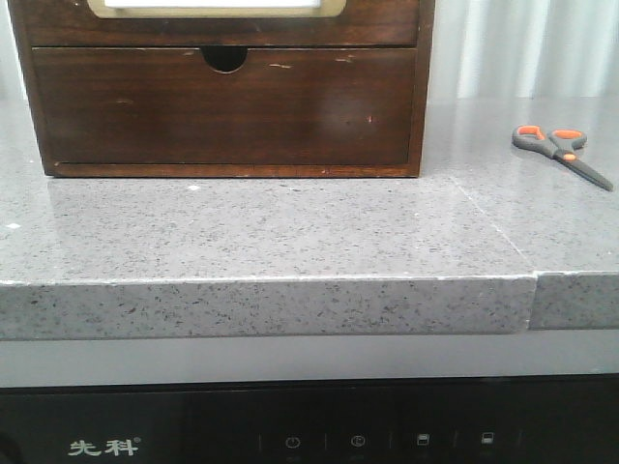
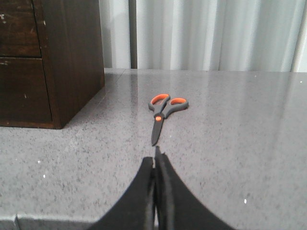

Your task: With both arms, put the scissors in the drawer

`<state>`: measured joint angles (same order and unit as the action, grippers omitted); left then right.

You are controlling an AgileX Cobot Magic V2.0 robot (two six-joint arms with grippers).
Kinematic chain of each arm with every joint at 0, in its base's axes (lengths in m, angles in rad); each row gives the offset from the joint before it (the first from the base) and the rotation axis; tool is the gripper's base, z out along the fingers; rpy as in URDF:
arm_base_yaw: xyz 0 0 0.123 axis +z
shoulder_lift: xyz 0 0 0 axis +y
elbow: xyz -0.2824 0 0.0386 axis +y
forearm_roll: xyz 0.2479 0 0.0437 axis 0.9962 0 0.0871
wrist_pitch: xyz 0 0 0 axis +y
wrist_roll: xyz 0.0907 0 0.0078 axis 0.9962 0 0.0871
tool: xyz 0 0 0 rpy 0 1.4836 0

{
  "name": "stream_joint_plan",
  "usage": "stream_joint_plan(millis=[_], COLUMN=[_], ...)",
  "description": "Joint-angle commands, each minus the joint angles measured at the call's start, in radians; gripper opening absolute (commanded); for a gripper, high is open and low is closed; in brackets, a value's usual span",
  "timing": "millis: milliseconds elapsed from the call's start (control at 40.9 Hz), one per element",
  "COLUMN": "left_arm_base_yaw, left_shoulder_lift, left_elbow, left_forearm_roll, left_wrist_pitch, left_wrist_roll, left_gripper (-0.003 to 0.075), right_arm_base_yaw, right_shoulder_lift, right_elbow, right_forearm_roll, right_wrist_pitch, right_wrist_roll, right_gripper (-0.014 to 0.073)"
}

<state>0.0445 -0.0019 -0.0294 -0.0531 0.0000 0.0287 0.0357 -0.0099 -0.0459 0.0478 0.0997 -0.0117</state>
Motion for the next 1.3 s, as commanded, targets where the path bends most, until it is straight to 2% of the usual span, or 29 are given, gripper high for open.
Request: stream_joint_plan(millis=[0, 171, 367, 538, 782, 1173, 1271], left_arm_base_yaw=[-0.011, -0.011, -0.011, -0.011, -0.011, -0.011, -0.011], left_shoulder_lift=[-0.017, 0.038, 0.206, 0.349, 0.456, 0.505, 0.505], left_elbow=[-0.126, -0.372, -0.645, -0.781, -0.761, -0.637, -0.619], left_forearm_roll=[-0.009, -0.009, -0.009, -0.009, -0.009, -0.009, -0.009], left_wrist_pitch=[-0.048, 0.144, 0.359, 0.447, 0.495, 0.486, 0.472], left_wrist_roll=[-0.008, -0.008, -0.008, -0.008, -0.008, -0.008, -0.008], left_gripper=[-0.002, -0.002, -0.002, -0.002, -0.002, -0.002, -0.002], right_arm_base_yaw=[-0.001, -0.001, -0.001, -0.001, -0.001, -0.001, -0.001], right_shoulder_lift=[-0.017, 0.003, 0.14, 0.303, 0.492, 0.669, 0.69], right_elbow=[-0.127, -0.334, -0.561, -0.724, -0.78, -0.78, -0.78], right_forearm_roll=[-0.038, -0.068, -0.071, -0.073, -0.074, -0.081, -0.081], right_wrist_pitch=[-0.013, 0.118, 0.285, 0.437, 0.582, 0.598, 0.599], right_wrist_roll=[-0.006, -0.006, -0.006, -0.006, -0.006, -0.006, -0.006], right_gripper=[-0.0066, -0.0066, -0.0066, -0.0066, -0.0066, -0.0066, -0.0025])
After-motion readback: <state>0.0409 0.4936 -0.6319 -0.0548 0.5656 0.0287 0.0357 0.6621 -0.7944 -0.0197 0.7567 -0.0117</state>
